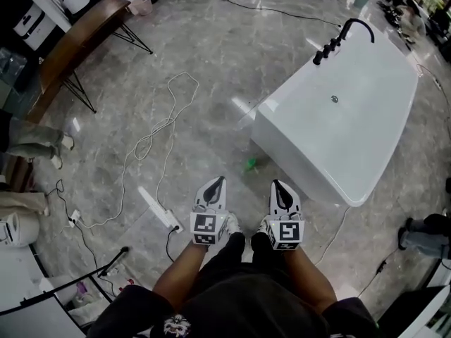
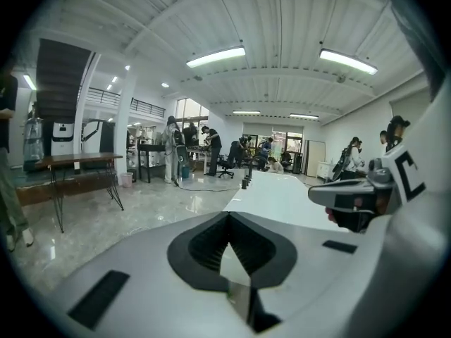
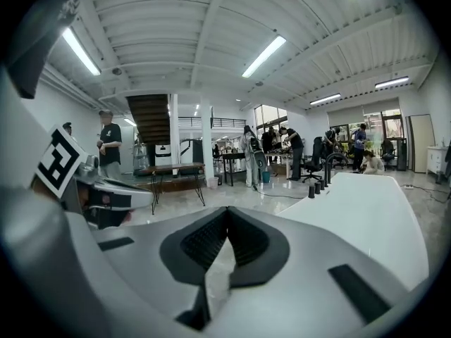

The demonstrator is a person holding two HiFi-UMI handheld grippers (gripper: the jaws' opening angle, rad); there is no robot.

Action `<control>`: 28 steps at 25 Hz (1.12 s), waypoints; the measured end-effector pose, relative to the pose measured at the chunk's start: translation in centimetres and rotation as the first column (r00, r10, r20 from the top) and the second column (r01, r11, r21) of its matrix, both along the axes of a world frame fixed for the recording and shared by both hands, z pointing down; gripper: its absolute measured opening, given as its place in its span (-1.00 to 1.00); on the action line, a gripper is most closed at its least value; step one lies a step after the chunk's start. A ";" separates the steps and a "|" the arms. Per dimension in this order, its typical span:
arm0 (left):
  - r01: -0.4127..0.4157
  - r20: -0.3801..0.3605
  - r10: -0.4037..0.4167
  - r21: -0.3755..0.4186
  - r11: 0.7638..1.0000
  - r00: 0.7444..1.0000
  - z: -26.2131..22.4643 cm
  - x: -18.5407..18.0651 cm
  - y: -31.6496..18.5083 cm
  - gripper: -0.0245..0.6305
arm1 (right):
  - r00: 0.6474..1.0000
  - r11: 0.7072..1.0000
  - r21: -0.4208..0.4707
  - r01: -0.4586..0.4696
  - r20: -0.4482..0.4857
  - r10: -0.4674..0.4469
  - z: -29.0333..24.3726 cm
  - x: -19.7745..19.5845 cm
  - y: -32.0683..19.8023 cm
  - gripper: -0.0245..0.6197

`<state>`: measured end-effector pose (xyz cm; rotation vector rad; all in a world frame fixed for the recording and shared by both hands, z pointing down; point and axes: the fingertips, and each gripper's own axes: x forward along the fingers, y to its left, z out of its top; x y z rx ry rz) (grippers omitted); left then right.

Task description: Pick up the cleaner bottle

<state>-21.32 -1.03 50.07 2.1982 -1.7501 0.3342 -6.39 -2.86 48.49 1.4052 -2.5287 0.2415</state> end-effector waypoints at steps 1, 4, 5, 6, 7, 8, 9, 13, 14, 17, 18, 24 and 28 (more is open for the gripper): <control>-0.001 0.004 0.001 -0.006 1.000 1.000 0.6 0.4 -0.2 -0.91 | 1.000 1.000 -0.005 0.003 0.000 -0.003 0.5 0.2 -0.3 -0.87; -0.001 0.050 0.002 -0.017 1.000 0.999 2.7 0.8 -0.5 -0.91 | 1.000 1.000 -0.028 0.011 0.001 -0.011 2.1 0.7 -1.0 -0.87; 0.009 0.058 -0.008 -0.021 1.000 0.998 3.5 0.8 -0.8 -0.91 | 1.000 0.999 -0.033 0.015 0.001 -0.015 2.7 0.9 -1.4 -0.87; 0.022 0.055 -0.021 -0.027 0.999 0.998 4.4 0.8 -1.3 -0.91 | 1.000 0.999 -0.034 0.020 0.003 -0.020 3.2 1.0 -1.9 -0.87; 0.035 0.045 -0.034 -0.034 0.999 0.998 5.5 0.7 -1.8 -0.91 | 1.000 0.999 -0.031 0.026 0.006 -0.026 3.9 1.0 -2.5 -0.87; 0.046 0.037 -0.044 -0.039 0.998 0.998 6.8 0.7 -2.4 -0.91 | 0.999 0.999 -0.027 0.033 0.007 -0.033 4.8 0.9 -3.2 -0.87; 0.052 0.033 -0.051 -0.044 0.998 0.998 8.1 0.7 -2.9 -0.91 | 0.999 0.999 -0.026 0.037 0.007 -0.037 5.9 0.8 -3.7 -0.87; 0.055 0.016 -0.054 -0.049 0.997 0.998 13.7 1.0 -4.8 -0.91 | 1.000 0.999 -0.046 0.027 0.000 -0.027 11.5 0.7 -5.2 -0.87; 0.055 0.007 -0.055 -0.047 0.997 0.998 15.1 1.1 -5.4 -0.91 | 1.000 0.999 -0.047 0.024 0.000 -0.024 12.9 0.7 -5.6 -0.87; 0.057 -0.009 -0.058 -0.044 0.997 0.998 19.8 1.4 -6.8 -0.91 | 1.000 0.999 -0.048 0.026 0.003 -0.026 17.6 0.4 -6.6 -0.87; 0.058 -0.012 -0.058 -0.044 0.997 0.998 21.6 1.5 -7.0 -0.91 | 1.000 0.998 -0.049 0.026 0.005 -0.026 19.5 0.4 -6.9 -0.87; 0.039 -0.043 -0.041 -0.042 0.998 0.998 31.8 2.3 -7.8 -0.91 | 0.999 0.999 -0.047 0.013 0.047 -0.011 29.0 0.4 -8.6 -0.87; 0.029 -0.049 -0.031 -0.047 0.998 0.998 38.7 2.7 -9.0 -0.91 | 0.999 0.999 -0.032 0.027 0.041 -0.025 36.0 0.5 -10.4 -0.87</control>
